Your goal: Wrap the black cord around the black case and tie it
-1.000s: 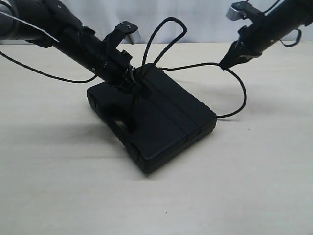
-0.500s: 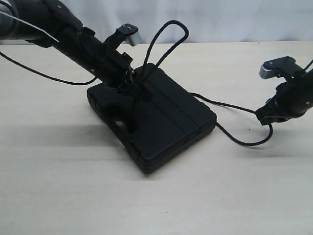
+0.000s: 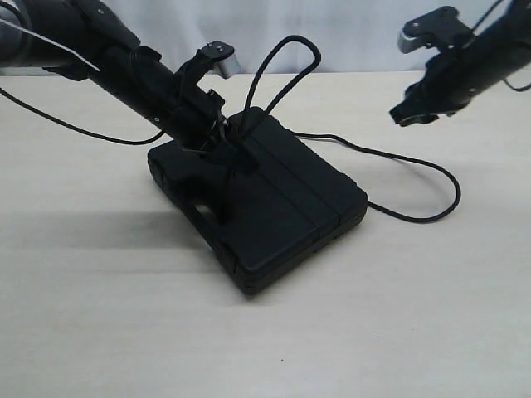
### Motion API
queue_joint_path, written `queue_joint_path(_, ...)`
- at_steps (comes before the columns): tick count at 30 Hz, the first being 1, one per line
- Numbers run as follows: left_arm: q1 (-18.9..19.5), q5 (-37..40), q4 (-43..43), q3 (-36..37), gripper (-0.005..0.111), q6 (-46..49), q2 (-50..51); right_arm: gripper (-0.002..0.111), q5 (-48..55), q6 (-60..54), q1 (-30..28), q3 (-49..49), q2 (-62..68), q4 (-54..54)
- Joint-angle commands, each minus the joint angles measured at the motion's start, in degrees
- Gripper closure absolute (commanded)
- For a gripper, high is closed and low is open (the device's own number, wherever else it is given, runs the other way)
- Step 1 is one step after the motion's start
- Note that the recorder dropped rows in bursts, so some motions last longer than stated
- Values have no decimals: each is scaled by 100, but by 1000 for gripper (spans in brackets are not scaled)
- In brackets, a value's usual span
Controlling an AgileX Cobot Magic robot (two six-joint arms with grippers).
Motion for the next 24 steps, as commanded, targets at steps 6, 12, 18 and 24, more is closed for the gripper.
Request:
queue_joint_path(6, 17, 138, -181, -17, 107, -37, -40, 70, 1359, -170, 604, -2910, 2377, -43)
queue_joint_path(12, 17, 125, -171, -17, 107, -37, -40, 70, 1600, -538, 604, -3582, 3110, 109)
queue_joint_path(18, 17, 111, -171, -17, 107, -37, -40, 85, 1367, -573, 604, -3582, 3310, 111)
queue_joint_path(24, 17, 111, -171, -17, 107, -37, -40, 104, 1896, -112, 394, -3582, 2901, 157)
